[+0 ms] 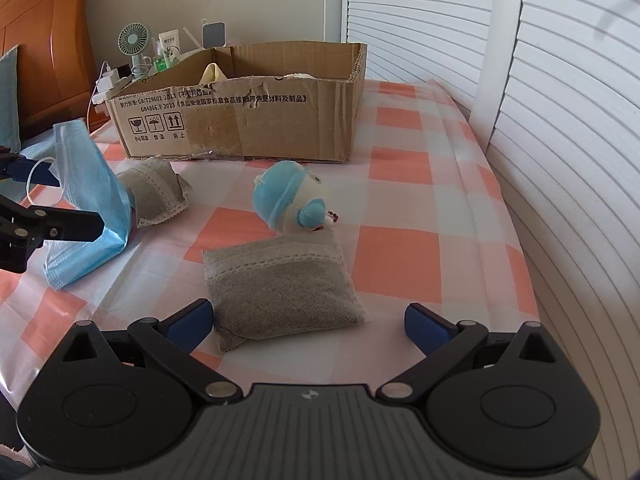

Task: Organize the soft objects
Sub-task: 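Grasp the grey sachet with the right gripper while the left gripper grasps the blue face mask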

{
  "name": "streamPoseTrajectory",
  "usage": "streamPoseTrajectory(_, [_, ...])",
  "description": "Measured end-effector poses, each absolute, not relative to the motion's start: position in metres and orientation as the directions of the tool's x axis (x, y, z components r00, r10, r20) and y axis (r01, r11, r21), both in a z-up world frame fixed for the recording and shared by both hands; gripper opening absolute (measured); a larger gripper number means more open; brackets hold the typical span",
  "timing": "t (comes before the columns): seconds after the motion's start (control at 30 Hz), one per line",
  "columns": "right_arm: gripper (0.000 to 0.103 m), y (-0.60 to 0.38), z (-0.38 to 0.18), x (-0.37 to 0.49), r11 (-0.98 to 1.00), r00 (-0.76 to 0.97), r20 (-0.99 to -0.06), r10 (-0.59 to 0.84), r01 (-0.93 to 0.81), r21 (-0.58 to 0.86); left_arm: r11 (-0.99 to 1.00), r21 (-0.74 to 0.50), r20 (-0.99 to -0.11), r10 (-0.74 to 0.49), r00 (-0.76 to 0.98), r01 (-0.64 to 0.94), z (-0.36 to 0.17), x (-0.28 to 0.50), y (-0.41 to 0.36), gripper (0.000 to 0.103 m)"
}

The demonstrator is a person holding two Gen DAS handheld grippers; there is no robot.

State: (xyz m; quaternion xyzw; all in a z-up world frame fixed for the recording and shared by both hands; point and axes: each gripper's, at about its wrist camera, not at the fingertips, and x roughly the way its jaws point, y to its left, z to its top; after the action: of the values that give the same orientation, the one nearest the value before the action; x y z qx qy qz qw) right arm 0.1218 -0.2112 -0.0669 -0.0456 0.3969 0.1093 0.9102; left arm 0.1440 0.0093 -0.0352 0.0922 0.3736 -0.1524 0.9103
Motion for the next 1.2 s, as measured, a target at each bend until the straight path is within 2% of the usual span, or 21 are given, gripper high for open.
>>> streamPoseTrajectory(0.2, [0.103, -0.210, -0.066, 0.120, 0.973, 0.660, -0.734, 0.160, -0.232, 0.003, 0.940, 0.048, -0.714, -0.204, 0.670, 0.338, -0.047, 0.142, 0.013, 0.088])
streamPoseTrajectory(0.57, [0.103, -0.206, -0.066, 0.120, 0.971, 0.659, -0.737, 0.153, -0.237, -0.010, 0.949, -0.047, -0.725, -0.248, 0.643, 0.313, -0.070, 0.146, 0.018, 0.086])
streamPoseTrajectory(0.7, [0.103, -0.206, -0.066, 0.119, 0.972, 0.658, -0.737, 0.153, -0.236, -0.010, 0.953, -0.065, -0.713, -0.253, 0.654, 0.297, -0.068, 0.149, 0.013, 0.064])
streamPoseTrajectory(0.9, [0.103, -0.206, -0.067, 0.119, 0.972, 0.661, -0.735, 0.154, -0.237, -0.010, 0.961, -0.047, -0.674, -0.232, 0.701, 0.272, -0.064, 0.144, 0.006, 0.062])
streamPoseTrajectory(0.93, [0.103, -0.206, -0.067, 0.119, 0.971, 0.660, -0.735, 0.153, -0.237, -0.010, 0.962, -0.057, -0.674, -0.236, 0.700, 0.269, -0.065, 0.144, 0.006, 0.060])
streamPoseTrajectory(1.0, [0.103, -0.207, -0.067, 0.119, 0.971, 0.661, -0.734, 0.154, -0.238, -0.011, 0.962, -0.077, -0.673, -0.245, 0.698, 0.264, -0.064, 0.145, 0.006, 0.045])
streamPoseTrajectory(1.07, [0.103, -0.207, -0.067, 0.119, 0.971, 0.661, -0.734, 0.156, -0.240, -0.009, 0.962, -0.086, -0.668, -0.248, 0.702, 0.257, -0.063, 0.146, 0.007, 0.043])
streamPoseTrajectory(1.2, [0.103, -0.208, -0.067, 0.118, 0.969, 0.660, -0.734, 0.160, -0.248, -0.012, 0.963, -0.089, -0.661, -0.249, 0.708, 0.256, -0.059, 0.146, 0.008, 0.031])
